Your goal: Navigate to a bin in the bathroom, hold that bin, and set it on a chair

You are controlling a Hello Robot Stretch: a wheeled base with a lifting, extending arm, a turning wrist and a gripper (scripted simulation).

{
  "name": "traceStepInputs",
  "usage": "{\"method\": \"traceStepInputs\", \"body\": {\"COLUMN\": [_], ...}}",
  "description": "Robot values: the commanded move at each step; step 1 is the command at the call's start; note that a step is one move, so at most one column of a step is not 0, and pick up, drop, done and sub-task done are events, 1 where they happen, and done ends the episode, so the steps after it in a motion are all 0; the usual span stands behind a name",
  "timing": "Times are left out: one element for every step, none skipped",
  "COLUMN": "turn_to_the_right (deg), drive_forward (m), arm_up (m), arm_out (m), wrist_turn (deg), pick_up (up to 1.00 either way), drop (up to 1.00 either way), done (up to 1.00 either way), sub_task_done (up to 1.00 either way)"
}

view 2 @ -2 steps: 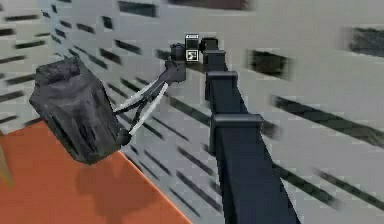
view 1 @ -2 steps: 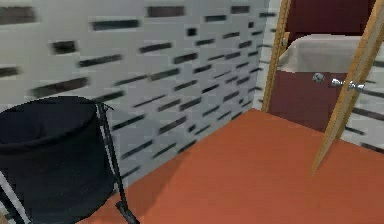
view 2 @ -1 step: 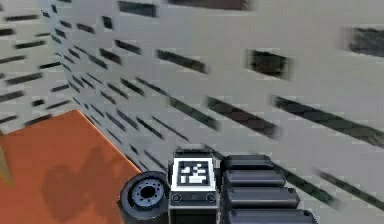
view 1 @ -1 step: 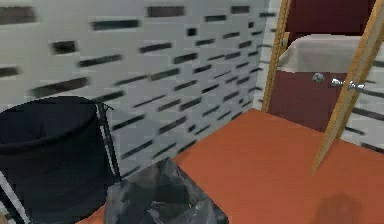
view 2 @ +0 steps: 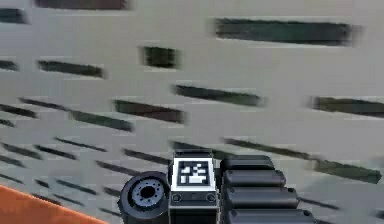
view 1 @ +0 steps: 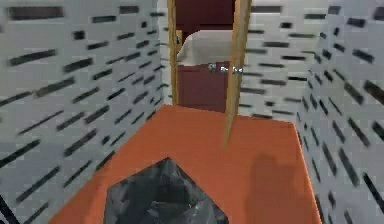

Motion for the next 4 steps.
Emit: {"method": "traceStepInputs", "body": {"turn_to_the_right": [0.0,0.0,0.0,18.0], "drive_forward": [1.0,1.0,0.15,0.0], "arm_up": [0.0,0.0,0.0,0.0], "arm_out": [0.0,0.0,0.0,0.0], "wrist_turn": [0.0,0.0,0.0,0.0], "pick_up": [0.0,0.0,0.0,0.0], "drop": [0.0,0.0,0.0,0.0], "done": [0.0,0.0,0.0,0.0], "sub_task_done": [0.0,0.0,0.0,0.0]}}
